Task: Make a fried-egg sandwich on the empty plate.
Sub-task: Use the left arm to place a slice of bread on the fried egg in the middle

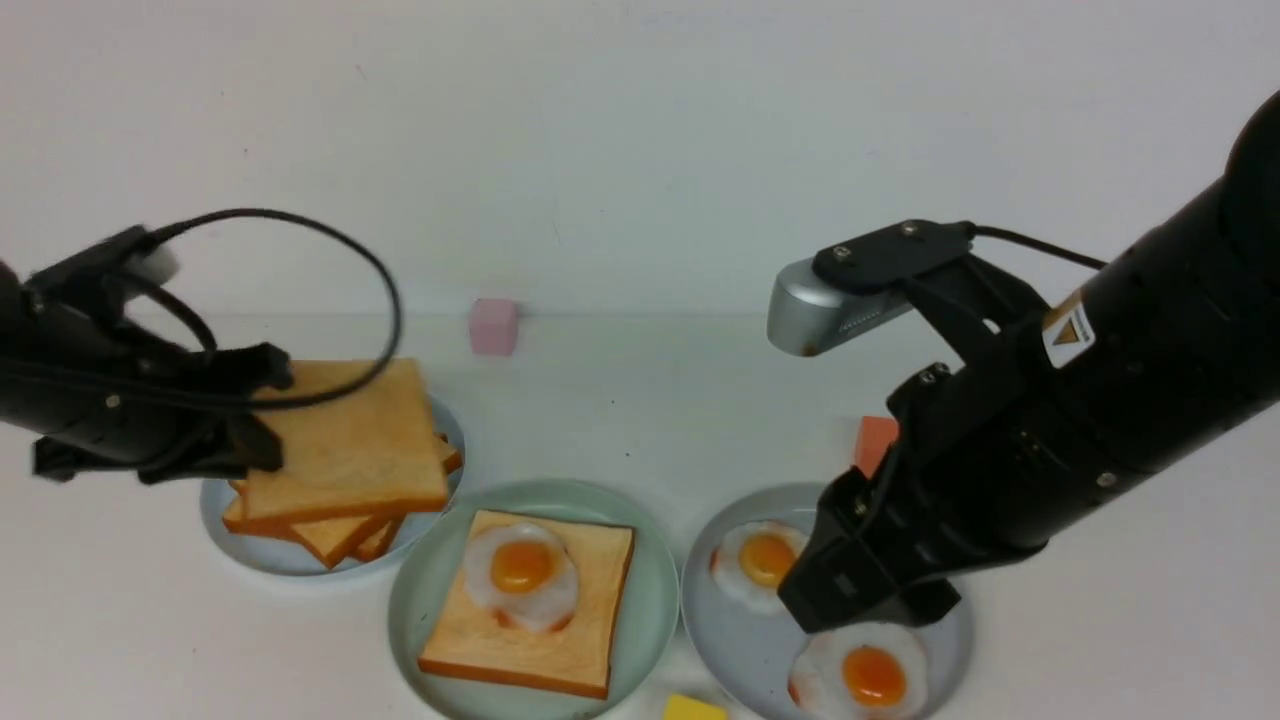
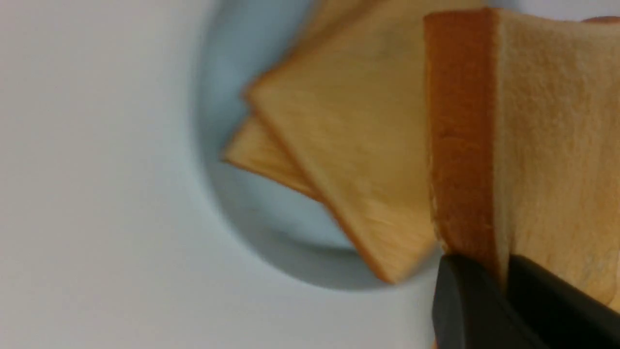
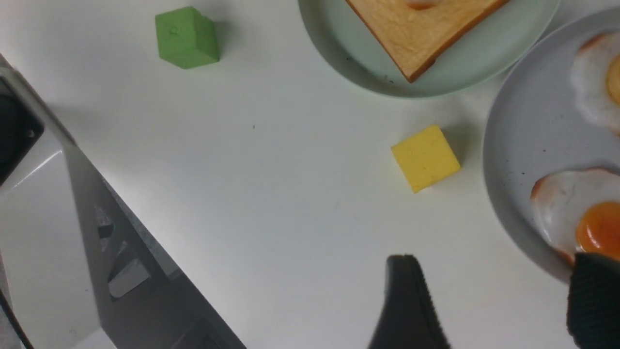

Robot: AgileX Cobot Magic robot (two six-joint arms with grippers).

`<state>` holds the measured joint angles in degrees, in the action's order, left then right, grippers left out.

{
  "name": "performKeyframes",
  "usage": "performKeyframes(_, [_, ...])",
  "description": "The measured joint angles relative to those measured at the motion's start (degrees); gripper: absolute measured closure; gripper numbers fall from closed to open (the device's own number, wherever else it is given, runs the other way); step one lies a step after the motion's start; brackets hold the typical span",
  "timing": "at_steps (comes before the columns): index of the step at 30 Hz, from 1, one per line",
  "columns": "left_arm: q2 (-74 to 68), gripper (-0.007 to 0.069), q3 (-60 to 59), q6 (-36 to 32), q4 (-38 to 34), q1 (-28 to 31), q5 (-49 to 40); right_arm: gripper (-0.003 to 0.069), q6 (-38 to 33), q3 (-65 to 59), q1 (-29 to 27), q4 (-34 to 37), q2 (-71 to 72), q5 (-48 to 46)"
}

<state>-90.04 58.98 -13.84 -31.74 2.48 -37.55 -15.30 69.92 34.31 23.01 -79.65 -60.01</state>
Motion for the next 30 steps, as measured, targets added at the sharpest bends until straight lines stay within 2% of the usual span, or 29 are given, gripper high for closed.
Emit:
performKeyframes(4, [-1.17, 0.0559, 0.00, -10.95, -4.09, -7.11, -2.34, 0.0211, 0.00, 0.00, 0.00, 0.00, 0.01, 0.00])
performKeyframes(7, [-3.44, 0.0559, 0.00, -13.52, -5.80, -11.04, -2.31, 0.0211, 0.00, 0.00, 0.00, 0.00, 0.01, 0.00])
performKeyframes(10, [-6.35, 0.0559, 0.00, -13.63, -6.44, -13.33, -0.82, 0.0211, 0.00, 0.00, 0.00, 0.00, 0.01, 0.00])
performKeyframes(21, [-12.31, 0.0553, 0.00, -12.73, -6.77, -13.48, 0.53, 0.0211, 0.00, 0.00, 0.00, 0.00, 0.01, 0.00])
performKeyframes(24, [-12.38, 0.0510, 0.00, -12.60, -6.77, -13.48, 0.53, 0.0211, 0.00, 0.00, 0.00, 0.00, 0.01, 0.00])
performKeyframes(28, [-11.73, 0.0349, 0.00, -12.25, -6.31, -13.48, -0.10, 0.0221, 0.00, 0.00, 0.00, 0.00, 0.01, 0.00])
performKeyframes(30, [-10.33, 0.0241, 0.00, -10.63, -5.07, -13.48, -0.92, 0.0256, 0.00, 0.00, 0.00, 0.00, 0.01, 0.18])
